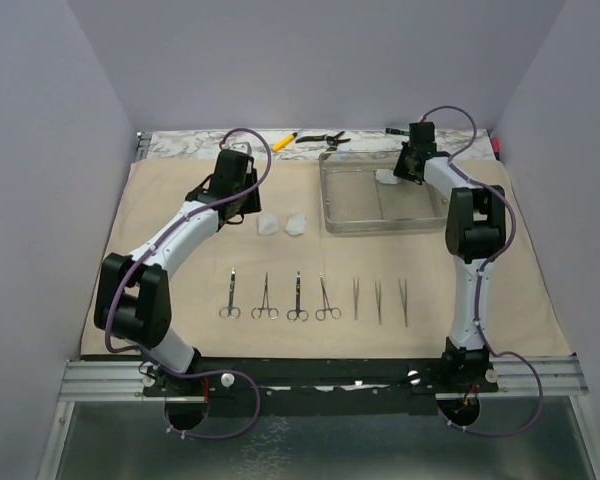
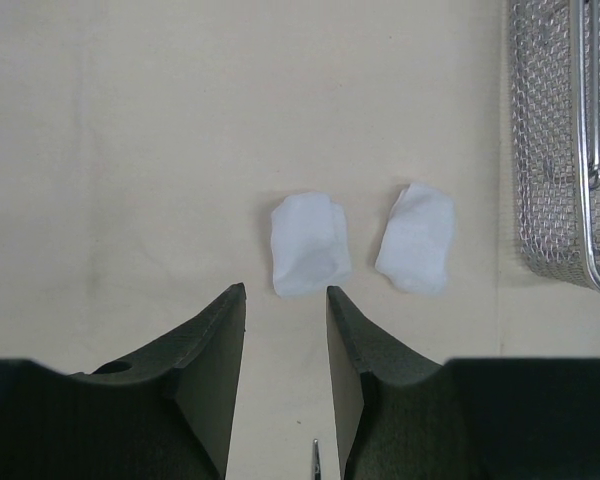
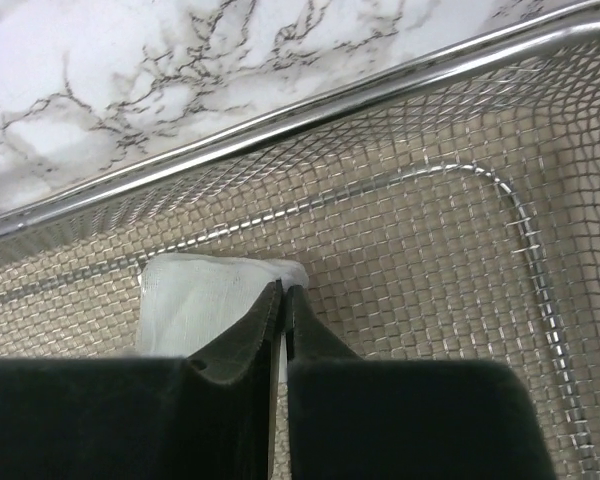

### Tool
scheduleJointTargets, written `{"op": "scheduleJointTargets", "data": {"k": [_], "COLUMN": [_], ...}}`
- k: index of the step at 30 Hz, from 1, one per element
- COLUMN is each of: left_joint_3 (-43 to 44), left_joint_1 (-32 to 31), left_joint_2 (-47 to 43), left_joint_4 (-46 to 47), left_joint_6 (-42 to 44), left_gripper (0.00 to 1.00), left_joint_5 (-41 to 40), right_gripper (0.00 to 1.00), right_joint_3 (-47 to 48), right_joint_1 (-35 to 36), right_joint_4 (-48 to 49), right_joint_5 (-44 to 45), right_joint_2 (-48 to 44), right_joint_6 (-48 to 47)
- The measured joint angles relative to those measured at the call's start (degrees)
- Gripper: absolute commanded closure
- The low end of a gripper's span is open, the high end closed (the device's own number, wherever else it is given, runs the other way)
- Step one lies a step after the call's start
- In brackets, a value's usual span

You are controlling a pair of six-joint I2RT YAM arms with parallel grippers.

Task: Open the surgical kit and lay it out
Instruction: Pick up the medical item from the container, then place the medical item in the surgical kit.

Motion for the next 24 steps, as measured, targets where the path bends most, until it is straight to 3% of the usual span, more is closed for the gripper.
{"op": "scheduleJointTargets", "data": {"k": [8, 18, 24], "left_joint_3": [0.0, -3.78, -7.56], "left_joint_1": [0.0, 0.0, 0.0], "left_joint_2": [-6.14, -17.97, -27.91], "left_joint_4": [-0.02, -0.04, -0.17], "left_joint_6": [0.0, -0.87, -2.25], "left_gripper": [0.61, 0.6, 0.57], "left_joint_5": [-1.95, -5.9, -8.0], "right_gripper": [0.99, 0.99, 0.99], "right_joint_3": [-2.27, -13.18, -19.65], "right_joint_1": [0.26, 0.76, 7.17], "right_joint_4": [-1.07, 3.34, 8.44], "right_joint_5": [-2.16, -11.65, -16.41], "right_joint_2": [-5.4, -24.9, -31.5], "right_joint_6": [0.37, 4.9, 8.13]}}
